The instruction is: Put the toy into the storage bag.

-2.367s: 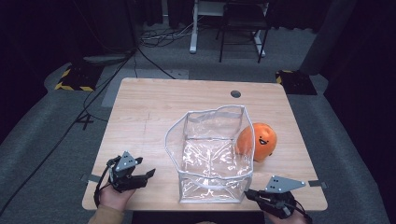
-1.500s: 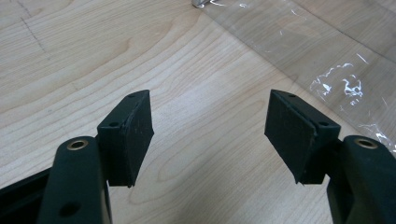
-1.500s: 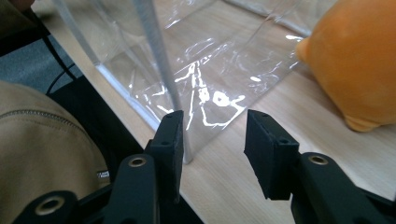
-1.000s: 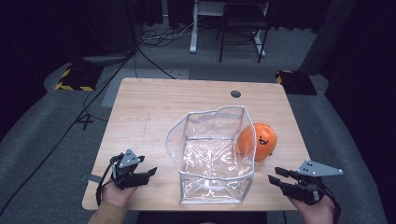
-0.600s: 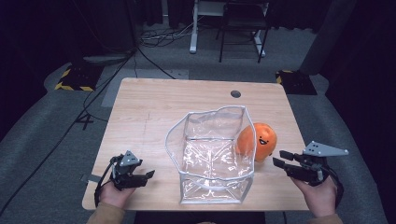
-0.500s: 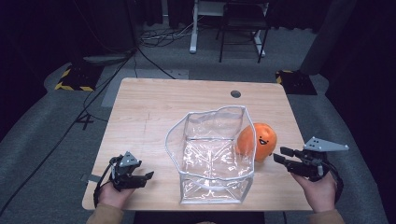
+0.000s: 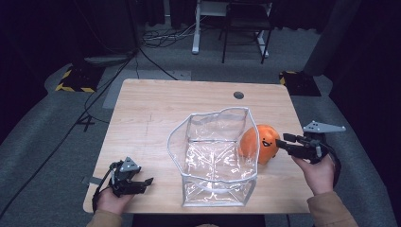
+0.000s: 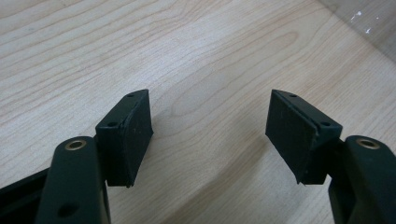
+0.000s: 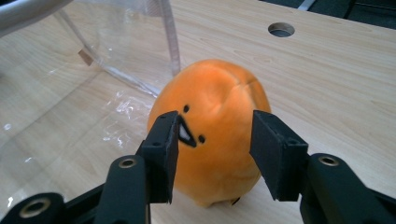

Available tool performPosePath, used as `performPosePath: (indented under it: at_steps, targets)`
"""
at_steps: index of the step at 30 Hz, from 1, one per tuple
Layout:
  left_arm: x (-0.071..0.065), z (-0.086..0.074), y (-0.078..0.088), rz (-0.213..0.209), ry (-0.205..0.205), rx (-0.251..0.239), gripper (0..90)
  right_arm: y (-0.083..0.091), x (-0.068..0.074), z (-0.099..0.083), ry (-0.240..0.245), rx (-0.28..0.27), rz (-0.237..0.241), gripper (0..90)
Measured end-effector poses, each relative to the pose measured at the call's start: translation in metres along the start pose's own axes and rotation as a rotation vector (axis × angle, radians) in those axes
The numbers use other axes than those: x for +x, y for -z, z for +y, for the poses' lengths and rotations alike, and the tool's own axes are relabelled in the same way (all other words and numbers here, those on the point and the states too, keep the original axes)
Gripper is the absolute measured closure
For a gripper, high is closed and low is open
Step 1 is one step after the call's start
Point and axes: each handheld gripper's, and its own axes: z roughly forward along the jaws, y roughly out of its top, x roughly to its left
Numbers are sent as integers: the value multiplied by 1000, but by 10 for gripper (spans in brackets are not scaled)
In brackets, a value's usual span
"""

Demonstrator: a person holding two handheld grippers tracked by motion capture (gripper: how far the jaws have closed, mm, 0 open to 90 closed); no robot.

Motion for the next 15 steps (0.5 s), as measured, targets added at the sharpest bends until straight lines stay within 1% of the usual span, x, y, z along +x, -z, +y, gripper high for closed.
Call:
performPosePath:
  at_steps: [2, 5, 7, 8, 11, 15]
  targets:
    - [0, -1, 0, -5, 1, -7, 316, -6, -3, 4, -5, 9, 0, 512]
    - [-1, -3, 0, 11, -24, -15, 312, -14, -6, 10, -3, 28, -4, 506]
    - [-2, -4, -1, 9, -33, -15, 307, -20, -8, 13, -6, 35, -7, 501]
    - [-2, -4, -1, 13, -39, -23, 301, -23, -9, 14, -8, 37, -7, 498]
    - [-2, -5, -2, 19, -51, -23, 291, -32, -11, 16, -18, 41, -15, 481]
    - [-2, -5, -2, 21, -55, -24, 281, -40, -13, 18, -40, 36, -9, 478]
